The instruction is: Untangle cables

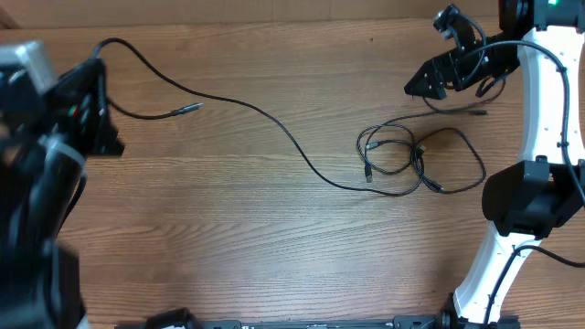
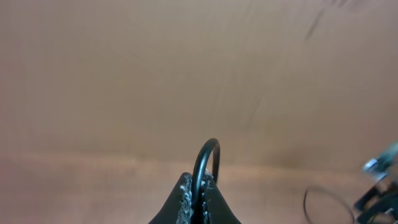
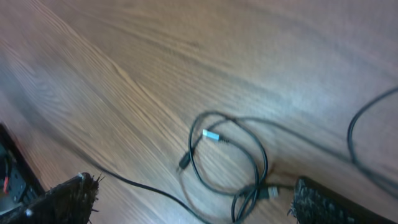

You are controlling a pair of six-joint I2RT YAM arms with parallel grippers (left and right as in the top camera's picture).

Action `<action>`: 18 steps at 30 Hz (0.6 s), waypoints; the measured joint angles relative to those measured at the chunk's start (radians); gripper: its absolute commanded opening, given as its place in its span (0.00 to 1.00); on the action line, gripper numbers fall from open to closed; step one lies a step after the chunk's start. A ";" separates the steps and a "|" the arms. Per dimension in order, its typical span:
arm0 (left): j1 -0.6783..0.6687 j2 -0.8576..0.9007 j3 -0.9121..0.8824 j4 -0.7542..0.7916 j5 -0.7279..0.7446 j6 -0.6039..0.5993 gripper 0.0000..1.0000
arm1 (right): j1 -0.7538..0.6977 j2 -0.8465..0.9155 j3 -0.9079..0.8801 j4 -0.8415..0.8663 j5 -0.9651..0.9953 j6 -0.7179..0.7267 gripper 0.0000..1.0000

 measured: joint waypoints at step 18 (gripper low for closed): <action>0.000 -0.159 0.275 -0.158 -0.068 0.024 0.04 | -0.001 0.002 -0.402 0.144 0.128 0.051 1.00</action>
